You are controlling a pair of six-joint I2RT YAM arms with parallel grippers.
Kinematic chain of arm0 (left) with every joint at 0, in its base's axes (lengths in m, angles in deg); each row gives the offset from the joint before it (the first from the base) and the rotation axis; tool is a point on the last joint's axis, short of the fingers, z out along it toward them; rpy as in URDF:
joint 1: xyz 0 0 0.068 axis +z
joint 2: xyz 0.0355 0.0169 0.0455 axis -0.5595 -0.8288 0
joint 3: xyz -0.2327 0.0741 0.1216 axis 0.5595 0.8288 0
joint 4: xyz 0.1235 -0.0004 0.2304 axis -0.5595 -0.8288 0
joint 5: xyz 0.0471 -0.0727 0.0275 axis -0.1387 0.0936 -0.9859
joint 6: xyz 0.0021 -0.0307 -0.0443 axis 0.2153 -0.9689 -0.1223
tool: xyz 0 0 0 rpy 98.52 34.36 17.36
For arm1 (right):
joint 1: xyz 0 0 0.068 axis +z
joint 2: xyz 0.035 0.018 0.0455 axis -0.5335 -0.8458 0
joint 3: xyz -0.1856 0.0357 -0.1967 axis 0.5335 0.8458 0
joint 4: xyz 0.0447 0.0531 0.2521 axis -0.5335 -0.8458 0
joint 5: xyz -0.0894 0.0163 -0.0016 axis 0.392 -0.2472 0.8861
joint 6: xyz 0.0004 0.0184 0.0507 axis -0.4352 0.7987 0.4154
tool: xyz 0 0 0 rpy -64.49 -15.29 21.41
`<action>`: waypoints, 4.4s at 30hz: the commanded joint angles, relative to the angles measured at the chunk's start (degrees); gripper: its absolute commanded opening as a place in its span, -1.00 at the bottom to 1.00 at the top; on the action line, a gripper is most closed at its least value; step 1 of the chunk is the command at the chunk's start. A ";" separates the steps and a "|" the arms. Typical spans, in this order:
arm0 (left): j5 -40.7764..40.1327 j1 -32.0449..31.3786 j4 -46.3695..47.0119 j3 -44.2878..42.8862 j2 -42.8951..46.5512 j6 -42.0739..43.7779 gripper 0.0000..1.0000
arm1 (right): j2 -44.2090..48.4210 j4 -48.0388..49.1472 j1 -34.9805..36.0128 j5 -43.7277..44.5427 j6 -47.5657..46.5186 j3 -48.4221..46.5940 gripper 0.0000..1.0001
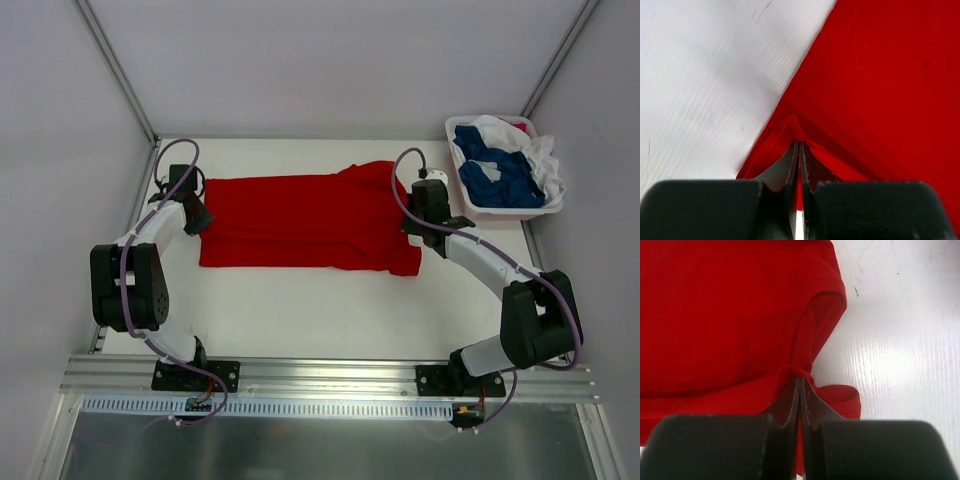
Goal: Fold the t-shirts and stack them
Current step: Fold the flattened tshirt in 1/3 of the way
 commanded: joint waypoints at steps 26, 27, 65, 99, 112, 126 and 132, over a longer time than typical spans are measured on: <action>-3.41 0.60 1.28 -7.15 -6.63 2.06 0.66 | -12.45 2.07 -2.23 -2.66 -2.54 -10.37 0.10; -3.23 0.68 1.20 -7.06 -6.19 2.15 0.68 | -12.10 1.99 -2.32 -2.58 -2.63 -10.29 0.16; -1.74 -9.25 0.58 4.54 2.95 -1.19 0.70 | -5.41 1.46 10.07 -4.42 5.72 0.44 -0.09; -2.53 -9.25 0.85 7.27 5.24 -0.31 0.70 | -21.31 2.34 9.90 -4.77 1.41 -15.90 -0.31; -2.70 -9.25 0.76 7.88 6.91 0.13 0.70 | -29.32 -0.29 5.25 -5.30 -0.70 -28.12 -0.31; -2.35 -9.33 0.67 9.81 8.41 -0.13 0.70 | -19.85 -2.23 1.55 -5.65 -1.23 -24.36 -0.26; -4.20 -9.25 0.32 11.05 7.79 -1.54 0.54 | -10.96 -2.23 3.83 -4.69 -0.96 -16.10 -0.26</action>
